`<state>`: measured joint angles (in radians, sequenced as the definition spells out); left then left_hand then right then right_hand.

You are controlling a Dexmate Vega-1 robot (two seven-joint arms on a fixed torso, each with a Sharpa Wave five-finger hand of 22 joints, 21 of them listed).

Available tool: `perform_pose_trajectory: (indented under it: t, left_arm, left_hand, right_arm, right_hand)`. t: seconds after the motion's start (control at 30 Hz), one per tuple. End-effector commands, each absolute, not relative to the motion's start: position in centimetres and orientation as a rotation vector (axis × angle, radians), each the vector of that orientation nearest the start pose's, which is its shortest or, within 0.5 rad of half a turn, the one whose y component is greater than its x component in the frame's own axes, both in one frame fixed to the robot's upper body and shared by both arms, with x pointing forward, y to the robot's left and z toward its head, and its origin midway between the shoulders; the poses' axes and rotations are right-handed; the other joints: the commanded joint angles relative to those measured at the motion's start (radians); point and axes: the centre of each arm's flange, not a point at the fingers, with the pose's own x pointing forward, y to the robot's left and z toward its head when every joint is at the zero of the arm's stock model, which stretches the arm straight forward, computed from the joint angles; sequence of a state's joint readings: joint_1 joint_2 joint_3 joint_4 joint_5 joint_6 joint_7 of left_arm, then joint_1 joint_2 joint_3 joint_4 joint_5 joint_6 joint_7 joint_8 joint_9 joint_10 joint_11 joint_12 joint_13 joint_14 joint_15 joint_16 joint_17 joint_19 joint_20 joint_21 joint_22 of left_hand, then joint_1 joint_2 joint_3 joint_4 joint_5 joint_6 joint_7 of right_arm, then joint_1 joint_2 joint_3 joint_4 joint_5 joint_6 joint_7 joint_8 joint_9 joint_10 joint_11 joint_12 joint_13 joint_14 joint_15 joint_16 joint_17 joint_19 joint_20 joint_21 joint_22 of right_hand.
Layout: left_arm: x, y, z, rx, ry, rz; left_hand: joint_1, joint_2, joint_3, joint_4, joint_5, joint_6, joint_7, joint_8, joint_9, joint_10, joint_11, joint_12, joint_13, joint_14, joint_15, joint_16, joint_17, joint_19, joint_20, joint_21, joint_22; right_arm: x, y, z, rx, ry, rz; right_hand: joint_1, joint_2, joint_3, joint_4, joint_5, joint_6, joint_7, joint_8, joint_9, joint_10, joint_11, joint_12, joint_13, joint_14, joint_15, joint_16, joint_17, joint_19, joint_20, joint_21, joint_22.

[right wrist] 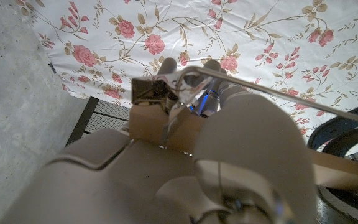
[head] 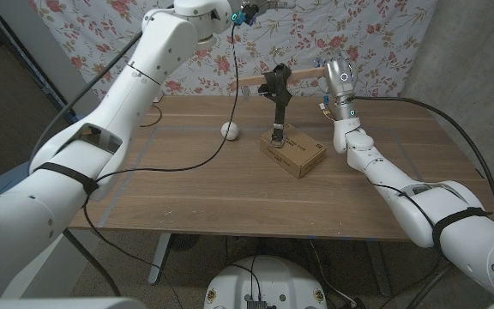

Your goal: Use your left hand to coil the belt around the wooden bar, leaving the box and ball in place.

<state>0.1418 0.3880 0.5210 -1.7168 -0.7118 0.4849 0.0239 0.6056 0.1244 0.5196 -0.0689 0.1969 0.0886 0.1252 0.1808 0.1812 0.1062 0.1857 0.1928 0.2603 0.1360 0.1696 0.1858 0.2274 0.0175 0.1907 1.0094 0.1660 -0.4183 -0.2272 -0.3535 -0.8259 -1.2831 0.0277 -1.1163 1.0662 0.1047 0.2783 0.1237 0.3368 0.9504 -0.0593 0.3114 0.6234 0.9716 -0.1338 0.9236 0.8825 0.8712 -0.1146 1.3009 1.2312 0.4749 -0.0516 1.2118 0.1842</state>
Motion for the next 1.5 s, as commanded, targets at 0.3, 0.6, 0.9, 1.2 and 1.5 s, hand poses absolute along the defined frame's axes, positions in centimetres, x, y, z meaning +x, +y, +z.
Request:
perform_pose_trajectory:
  t: [0.3,0.6,0.9,1.2,1.5]
  left_arm:
    - [49.0,12.4,32.3,0.261,-0.88,-0.303]
    - [48.4,15.9,31.0,0.318,-0.924,-0.142]
    - [48.1,18.2,29.7,0.415,-0.961,-0.049]
    - [47.6,20.1,28.3,0.498,-0.966,0.028]
    - [47.3,21.7,27.2,0.52,-0.94,0.061]
  left_hand:
    - [-0.007,0.012,0.007,-0.008,0.008,-0.004,-0.009,0.005,0.002,-0.009,-0.016,0.007,-0.011,-0.018,-0.01,0.003,-0.015,-0.028,0.003,-0.025,0.006]
    - [-0.02,0.005,0.003,-0.013,0.007,-0.013,-0.033,0.003,0.002,-0.018,-0.026,0.006,-0.021,-0.033,-0.017,0.001,-0.025,-0.046,-0.001,-0.043,0.006]
    - [-0.051,-0.009,-0.013,-0.014,0.003,-0.03,-0.075,-0.001,0.001,-0.037,-0.046,0.003,-0.034,-0.07,-0.017,-0.004,-0.035,-0.096,0.005,-0.078,0.007]
    - [-0.073,-0.021,-0.027,-0.018,-0.001,-0.046,-0.098,-0.002,0.001,-0.068,-0.066,-0.003,-0.042,-0.103,-0.023,-0.007,-0.041,-0.136,0.007,-0.107,0.009]
    - [-0.08,-0.018,-0.032,-0.023,-0.002,-0.061,-0.111,-0.003,0.001,-0.088,-0.075,-0.003,-0.048,-0.129,-0.024,-0.008,-0.045,-0.162,0.003,-0.126,0.009]
  right_arm:
    - [63.7,-24.5,12.1,-1.224,-1.318,-0.997]
    - [62.5,-24.5,12.1,-1.191,-1.341,-0.981]
    - [61.5,-24.3,12.3,-1.213,-1.286,-0.92]
    - [60.4,-24.3,12.6,-1.266,-1.199,-0.814]
    - [59.5,-23.8,12.6,-1.326,-1.138,-0.725]
  right_hand:
    - [0.029,0.028,-0.009,-0.005,0.012,0.023,-0.015,0.008,0.004,0.009,0.0,-0.008,-0.001,0.008,-0.102,-0.001,0.002,0.003,-0.147,0.004,0.001]
    - [0.033,0.029,-0.014,-0.006,0.016,0.026,-0.013,0.01,0.004,0.011,0.0,-0.007,0.003,0.01,-0.102,0.0,0.002,0.01,-0.146,0.006,0.001]
    - [0.037,0.031,-0.019,-0.007,0.02,0.027,-0.009,0.009,0.004,0.012,0.003,-0.007,0.006,0.012,-0.102,0.002,0.002,0.014,-0.146,0.005,0.0]
    - [0.042,0.033,-0.023,-0.007,0.023,0.029,-0.007,0.009,0.006,0.012,0.005,-0.005,0.012,0.014,-0.102,0.003,0.002,0.022,-0.146,0.006,0.0]
    - [0.044,0.033,-0.026,-0.006,0.025,0.029,-0.005,0.008,0.01,0.014,0.007,-0.004,0.015,0.014,-0.102,0.005,0.003,0.025,-0.145,0.005,-0.001]
